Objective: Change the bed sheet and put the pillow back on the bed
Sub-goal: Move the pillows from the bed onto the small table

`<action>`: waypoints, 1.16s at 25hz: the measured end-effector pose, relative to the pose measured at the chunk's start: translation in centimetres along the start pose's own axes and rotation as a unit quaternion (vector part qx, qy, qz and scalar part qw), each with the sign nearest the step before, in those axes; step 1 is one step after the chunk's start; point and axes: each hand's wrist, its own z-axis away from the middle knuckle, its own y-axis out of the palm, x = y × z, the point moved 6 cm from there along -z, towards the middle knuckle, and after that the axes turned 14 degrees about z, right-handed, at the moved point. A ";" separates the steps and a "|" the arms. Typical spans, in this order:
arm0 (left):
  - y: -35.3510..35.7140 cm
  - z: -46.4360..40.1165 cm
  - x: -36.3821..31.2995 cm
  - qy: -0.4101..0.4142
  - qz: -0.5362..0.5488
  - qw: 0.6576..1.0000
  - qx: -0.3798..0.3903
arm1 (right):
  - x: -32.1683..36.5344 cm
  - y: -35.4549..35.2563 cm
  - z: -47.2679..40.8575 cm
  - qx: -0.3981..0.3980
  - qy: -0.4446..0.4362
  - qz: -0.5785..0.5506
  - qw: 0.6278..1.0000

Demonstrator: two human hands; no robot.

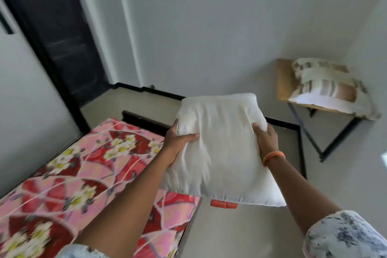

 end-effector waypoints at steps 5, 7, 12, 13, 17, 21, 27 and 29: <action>10.8 -10.5 -1.7 0.026 -0.007 0.998 0.055 | 2.2 -6.2 -11.0 -0.062 -0.010 -0.012 0.998; 17.3 -15.9 -1.6 0.036 -0.012 0.995 0.091 | 2.8 -9.9 -16.9 -0.092 -0.028 -0.022 0.995; 31.8 -26.3 -1.0 0.083 -0.006 0.988 0.133 | 3.8 -17.5 -31.5 -0.127 -0.069 -0.013 0.989; 35.1 -28.5 -1.1 0.085 -0.013 0.987 0.137 | 4.0 -19.4 -34.6 -0.136 -0.065 -0.013 0.988; 47.7 -36.7 -1.9 0.099 -0.024 0.981 0.165 | 5.7 -26.6 -46.1 -0.159 -0.079 -0.006 0.984; 57.8 -44.8 -1.4 0.108 -0.034 0.975 0.191 | 6.0 -31.7 -56.6 -0.182 -0.083 0.000 0.980; 70.7 -57.5 3.1 0.068 -0.048 0.960 0.267 | 4.5 -37.2 -72.1 -0.259 -0.020 0.174 0.950; 74.1 -61.2 7.2 -0.013 -0.123 0.944 0.306 | 1.8 -37.6 -77.6 -0.228 0.084 0.320 0.916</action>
